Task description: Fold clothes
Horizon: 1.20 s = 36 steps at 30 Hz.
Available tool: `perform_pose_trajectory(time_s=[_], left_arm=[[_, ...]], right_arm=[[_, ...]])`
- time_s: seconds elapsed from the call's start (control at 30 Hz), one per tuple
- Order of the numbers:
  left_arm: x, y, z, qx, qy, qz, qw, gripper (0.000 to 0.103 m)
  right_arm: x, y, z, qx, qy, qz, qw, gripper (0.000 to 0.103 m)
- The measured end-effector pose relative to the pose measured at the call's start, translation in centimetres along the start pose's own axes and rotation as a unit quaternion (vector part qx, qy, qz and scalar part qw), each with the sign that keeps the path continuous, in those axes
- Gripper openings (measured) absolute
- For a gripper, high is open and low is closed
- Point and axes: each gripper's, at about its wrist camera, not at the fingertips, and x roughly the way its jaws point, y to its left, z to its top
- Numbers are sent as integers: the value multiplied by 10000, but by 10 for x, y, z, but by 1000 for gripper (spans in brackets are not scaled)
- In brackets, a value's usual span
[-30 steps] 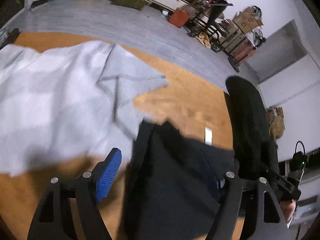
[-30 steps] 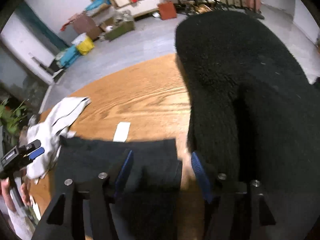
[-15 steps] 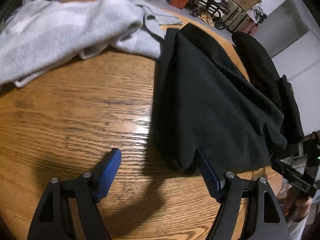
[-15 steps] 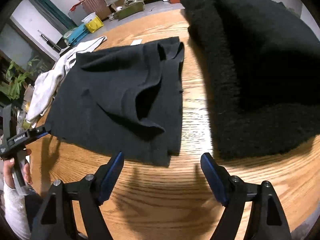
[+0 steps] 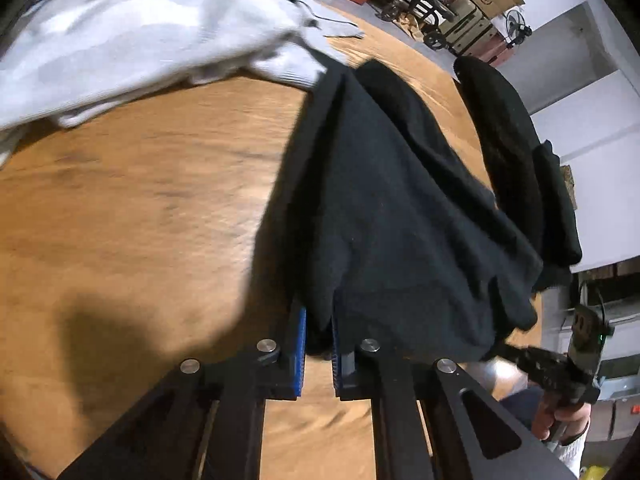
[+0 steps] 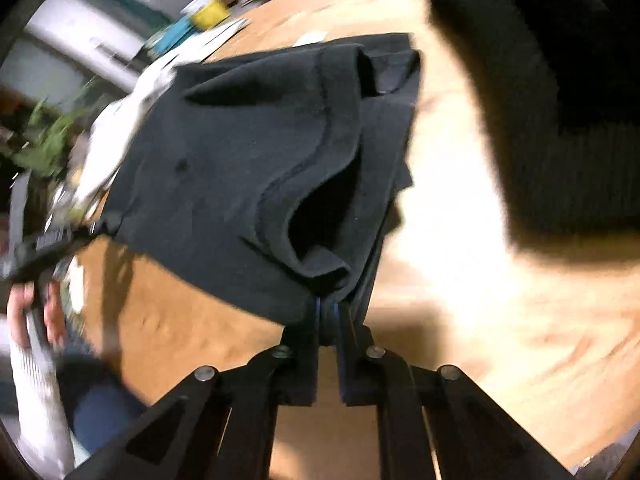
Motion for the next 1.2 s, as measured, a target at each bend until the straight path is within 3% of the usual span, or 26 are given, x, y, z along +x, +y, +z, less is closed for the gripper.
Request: perform_pose_trajectory(time_s=[0.07,0.13,0.17,0.2,0.27,0.33,0.43,0.47,0.57,0.7,0.83,0.87,0.9,0.93,1.07,1.2], left_arm=[[-18,22,-6,-62,-53,147,9999,10],[-33,54,-5,-368,-197,238,9988,13],[-37,70,-4,-573,-254,391,9973,18],[-40,78,-5,-749,-319,543,9952,20],[-49,98,-14,-1153,-501,745,9893,37],[-55,107,-21,-1387,-587,781,9855,43],[-64,94,-21,-1208,-837,592,9874,45],[-66,89,-18,-1126,-927,527,9879,46],[-64,77,-13,-1031,-1071,425,9880,46],[-60,70,-9,-958,-1083,348,9889,49],[-40,63,-5,-888,-834,391,9918,50],[-37,60,-5,-859,-766,371,9927,50],[-33,57,-4,-828,-714,348,9934,50],[-29,53,-2,-783,-696,321,9940,50],[-26,34,-1,-488,-680,206,9963,50],[-19,14,-1,-133,-545,229,9982,51]], right_arm=[[0,22,-26,-275,164,482,9983,10],[-4,39,-45,-631,297,680,9952,28],[-9,44,-51,-794,248,599,9947,50],[-15,49,-57,-955,198,518,9939,57],[-29,47,-49,-1140,-151,-5,9934,62],[-42,41,-32,-1271,-535,-579,9887,63],[-43,35,12,-1444,-831,-1066,9802,50],[-37,35,26,-1504,-749,-1018,9805,47],[-17,22,51,-989,-234,-289,9944,43],[-6,9,55,-718,-154,-202,9971,44],[23,18,76,-696,60,14,9976,44],[26,20,78,-692,97,109,9975,31],[25,21,82,-691,72,202,9974,9],[19,23,86,-699,-81,197,9973,5],[-20,17,100,-622,-1002,-106,9930,5],[-16,-2,108,-360,-1096,-783,9902,3]])
